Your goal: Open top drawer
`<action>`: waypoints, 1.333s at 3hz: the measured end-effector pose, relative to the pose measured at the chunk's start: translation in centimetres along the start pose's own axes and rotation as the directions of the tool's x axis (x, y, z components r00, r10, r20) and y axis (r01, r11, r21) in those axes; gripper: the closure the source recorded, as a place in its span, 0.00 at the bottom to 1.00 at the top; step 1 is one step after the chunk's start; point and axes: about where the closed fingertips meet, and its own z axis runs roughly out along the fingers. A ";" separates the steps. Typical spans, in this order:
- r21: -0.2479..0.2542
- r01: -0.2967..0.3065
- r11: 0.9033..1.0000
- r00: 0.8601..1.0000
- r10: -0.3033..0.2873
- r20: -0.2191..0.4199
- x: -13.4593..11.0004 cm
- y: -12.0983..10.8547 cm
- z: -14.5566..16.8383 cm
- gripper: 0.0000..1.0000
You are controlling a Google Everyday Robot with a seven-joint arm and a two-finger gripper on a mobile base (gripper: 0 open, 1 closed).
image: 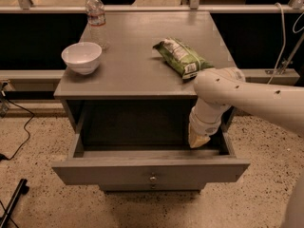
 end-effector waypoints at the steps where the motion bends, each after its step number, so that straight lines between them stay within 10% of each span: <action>1: -0.035 -0.027 0.999 0.999 0.028 0.039 1.2 1.7 1.2 1.00; 4: -0.224 0.041 0.974 0.971 0.014 0.240 0.4 9.5 -0.5 1.00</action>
Offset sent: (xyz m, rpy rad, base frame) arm -0.0478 -0.0280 -0.0109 0.0885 0.1869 0.0297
